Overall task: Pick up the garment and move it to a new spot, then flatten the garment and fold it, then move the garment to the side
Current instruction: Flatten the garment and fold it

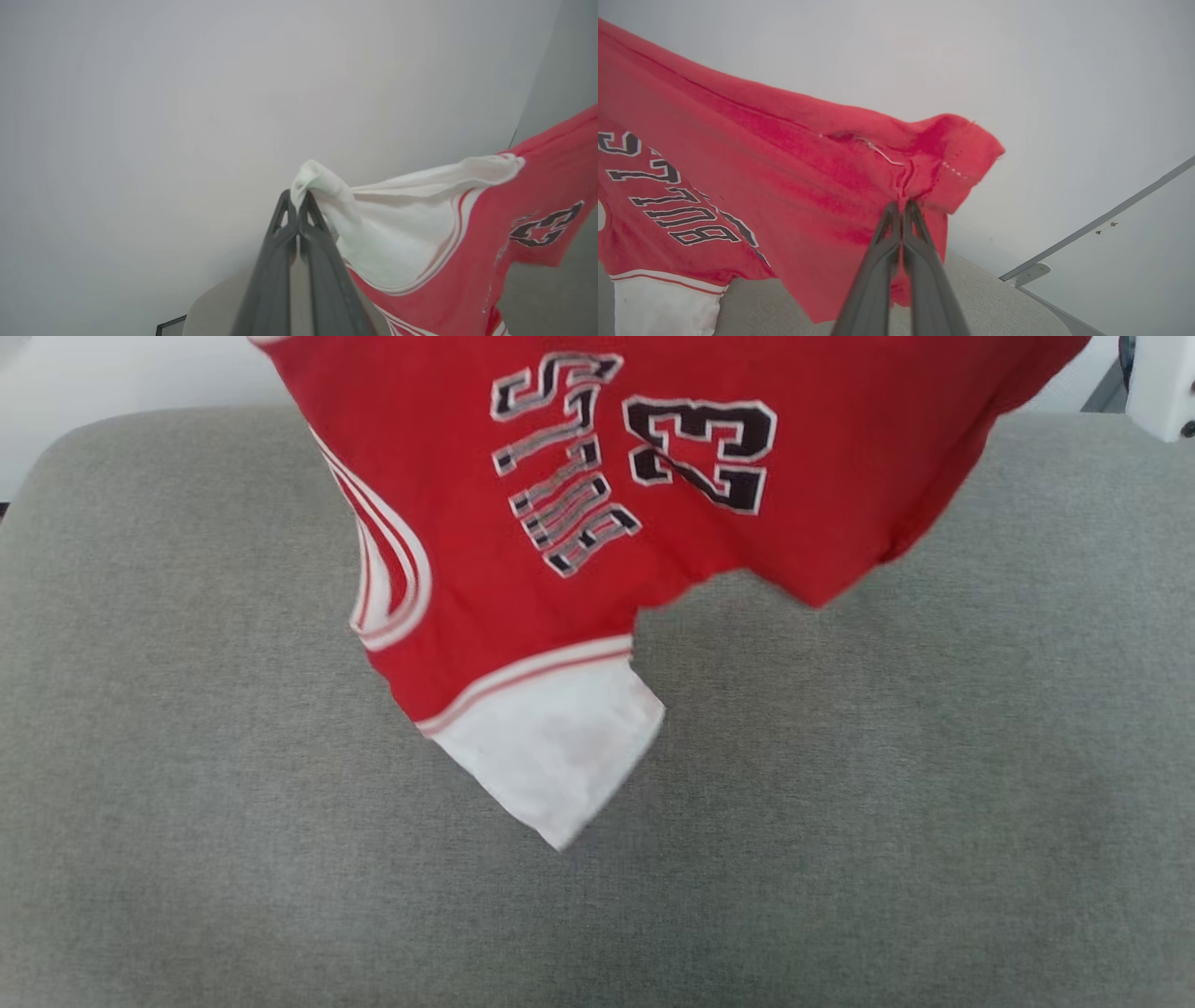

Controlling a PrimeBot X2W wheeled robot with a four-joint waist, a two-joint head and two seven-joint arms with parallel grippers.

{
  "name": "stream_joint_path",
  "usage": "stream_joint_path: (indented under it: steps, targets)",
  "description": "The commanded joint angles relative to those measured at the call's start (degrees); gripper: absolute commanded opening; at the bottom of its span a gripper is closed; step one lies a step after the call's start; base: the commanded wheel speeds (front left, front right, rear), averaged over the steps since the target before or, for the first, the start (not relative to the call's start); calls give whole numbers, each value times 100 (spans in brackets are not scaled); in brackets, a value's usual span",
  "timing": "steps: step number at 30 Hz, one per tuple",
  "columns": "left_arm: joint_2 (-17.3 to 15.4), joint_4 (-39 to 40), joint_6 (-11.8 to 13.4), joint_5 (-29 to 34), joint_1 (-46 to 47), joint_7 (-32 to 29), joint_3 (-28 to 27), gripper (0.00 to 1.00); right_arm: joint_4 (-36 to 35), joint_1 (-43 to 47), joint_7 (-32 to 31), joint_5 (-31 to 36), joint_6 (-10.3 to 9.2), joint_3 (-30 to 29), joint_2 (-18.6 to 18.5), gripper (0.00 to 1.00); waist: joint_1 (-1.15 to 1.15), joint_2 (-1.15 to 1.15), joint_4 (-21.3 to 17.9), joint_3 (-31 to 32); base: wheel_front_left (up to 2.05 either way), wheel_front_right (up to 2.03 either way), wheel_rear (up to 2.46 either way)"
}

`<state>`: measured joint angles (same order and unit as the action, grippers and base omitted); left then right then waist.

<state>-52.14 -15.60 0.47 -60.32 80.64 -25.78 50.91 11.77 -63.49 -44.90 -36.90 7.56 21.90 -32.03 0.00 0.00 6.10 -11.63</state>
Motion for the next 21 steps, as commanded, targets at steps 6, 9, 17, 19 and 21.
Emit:
stream_joint_path:
  steps: [6, 9, 17, 19, 21]
  targets:
    - [308, -512, -208, 274, 491, 389, -115, 0, -73, 1, 116, 467, -14, -544, 298, 0, 0, 0, -107, -223, 0, 0, 0]
    - [560, -909, -268, 461, 736, 747, -136, 0, 142, -206, 398, 773, -14, -686, 491, 0, 0, 0, -142, -459, 0, 0, 0]
    - [1155, -2070, -284, 1027, 1671, 1841, -275, 0, 1193, -1108, 1560, 1656, -15, -677, 1009, 0, 0, 0, -247, -1173, 0, 0, 0]
    - [1286, -2361, -275, 1253, 1978, 2276, -299, 0, 1549, -1388, 1996, 1934, -15, -733, 1163, 0, 0, 0, -258, -1327, 0, 0, 0]
    - [1473, -2740, -233, 1507, 2437, 2954, -370, 0, 1983, -1785, 2768, 2402, -15, -866, 1330, 0, 0, 0, -245, -1506, 0, 0, 0]
